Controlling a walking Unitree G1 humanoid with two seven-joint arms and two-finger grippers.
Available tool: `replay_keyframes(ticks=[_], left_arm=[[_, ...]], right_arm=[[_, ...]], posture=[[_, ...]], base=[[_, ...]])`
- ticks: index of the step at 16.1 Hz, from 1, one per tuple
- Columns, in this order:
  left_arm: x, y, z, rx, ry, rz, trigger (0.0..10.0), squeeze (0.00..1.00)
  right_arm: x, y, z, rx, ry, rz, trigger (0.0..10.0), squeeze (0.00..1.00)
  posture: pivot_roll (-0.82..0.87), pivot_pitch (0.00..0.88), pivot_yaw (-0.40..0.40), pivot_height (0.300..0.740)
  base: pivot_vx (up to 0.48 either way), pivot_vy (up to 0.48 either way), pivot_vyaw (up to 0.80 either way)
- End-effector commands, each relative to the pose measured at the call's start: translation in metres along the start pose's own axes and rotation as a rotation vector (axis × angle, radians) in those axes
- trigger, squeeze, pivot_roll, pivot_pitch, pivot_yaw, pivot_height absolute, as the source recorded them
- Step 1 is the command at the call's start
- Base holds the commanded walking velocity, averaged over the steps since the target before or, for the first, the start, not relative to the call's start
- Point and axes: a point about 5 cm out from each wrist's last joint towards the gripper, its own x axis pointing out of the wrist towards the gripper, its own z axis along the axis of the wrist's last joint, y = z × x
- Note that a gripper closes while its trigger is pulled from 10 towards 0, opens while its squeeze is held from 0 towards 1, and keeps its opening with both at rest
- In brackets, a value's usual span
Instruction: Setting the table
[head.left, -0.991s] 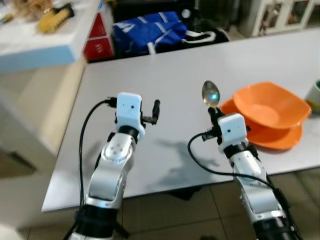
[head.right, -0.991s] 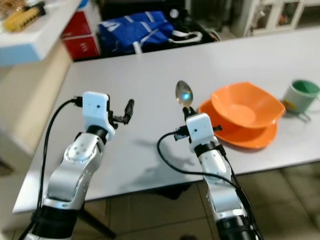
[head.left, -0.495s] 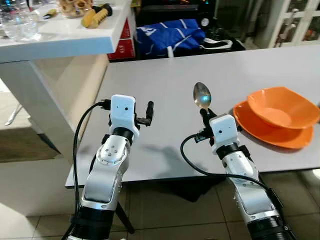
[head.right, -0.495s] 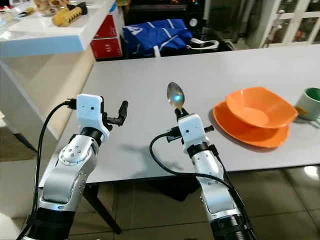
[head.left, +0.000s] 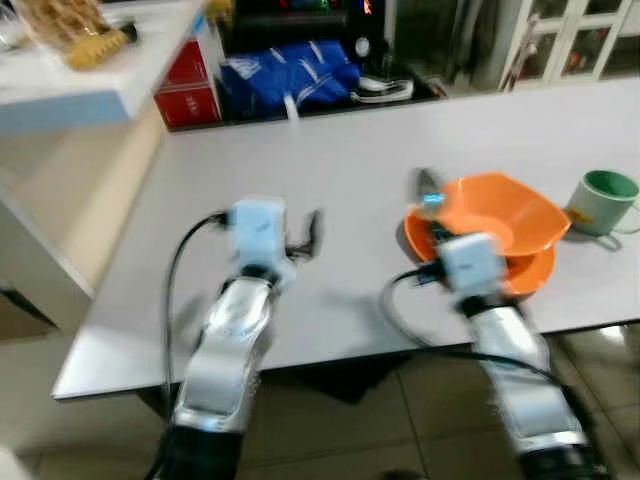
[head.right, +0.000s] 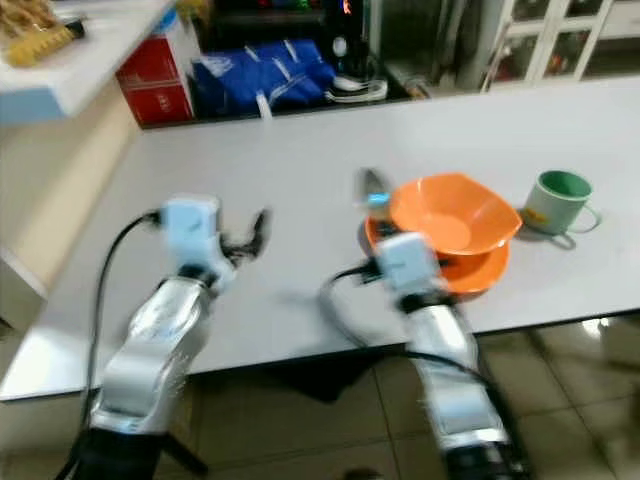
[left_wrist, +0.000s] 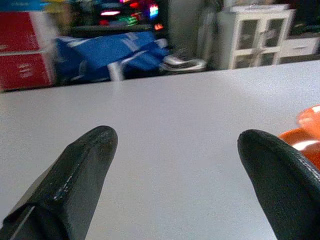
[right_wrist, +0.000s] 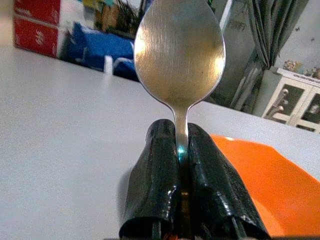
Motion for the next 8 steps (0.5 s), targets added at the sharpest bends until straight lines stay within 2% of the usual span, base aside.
replay_keyframes(ticks=[1,5,8], left_arm=[[-0.004,0.013,-0.006,0.018,0.021,0.052,10.0,0.0],[-0.005,0.016,-0.005,0.024,0.019,0.07,10.0,0.0],[-0.005,0.018,-0.005,0.036,0.019,0.081,10.0,0.0]], right_arm=[[0.004,0.012,0.007,0.021,-0.021,0.041,10.0,0.0],[0.008,0.015,0.009,0.032,-0.021,0.046,10.0,0.0],[0.018,0.014,0.012,0.067,-0.022,0.039,10.0,0.0]], posture=[[-0.22,0.0,0.079,0.74],[-0.21,0.0,0.079,0.74],[-0.19,0.0,0.077,0.74]], base=[[0.0,0.0,0.0],[0.0,0.0,0.0],[0.0,0.0,0.0]])
